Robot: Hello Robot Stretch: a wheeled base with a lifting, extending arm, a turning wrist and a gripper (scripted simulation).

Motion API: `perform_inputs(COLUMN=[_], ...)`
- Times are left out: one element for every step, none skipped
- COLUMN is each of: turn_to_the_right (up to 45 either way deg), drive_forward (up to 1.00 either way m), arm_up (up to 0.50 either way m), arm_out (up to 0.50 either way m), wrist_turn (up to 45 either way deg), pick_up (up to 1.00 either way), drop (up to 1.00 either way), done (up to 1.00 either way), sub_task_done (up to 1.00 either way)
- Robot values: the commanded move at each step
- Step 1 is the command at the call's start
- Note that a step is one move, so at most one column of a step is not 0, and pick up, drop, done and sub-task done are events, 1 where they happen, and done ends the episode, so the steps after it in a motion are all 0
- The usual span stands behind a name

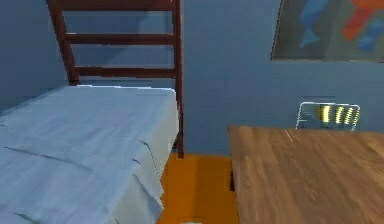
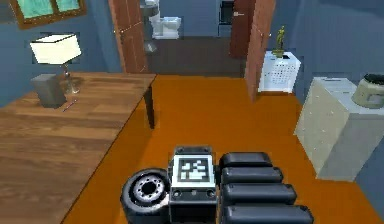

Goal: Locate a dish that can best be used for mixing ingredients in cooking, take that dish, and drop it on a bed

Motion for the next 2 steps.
perform_inputs(turn_to_the_right=[-45.0, -45.0], drive_forward=[0.0, 0.0], arm_up=[0.0, 0.0], arm_out=[0.0, 0.0], wrist_turn=[0.0, 0.0], pick_up=[0.0, 0.0], drop=[0.0, 0.0], done=[0.0, 0.0], sub_task_done=[0.0, 0.0])
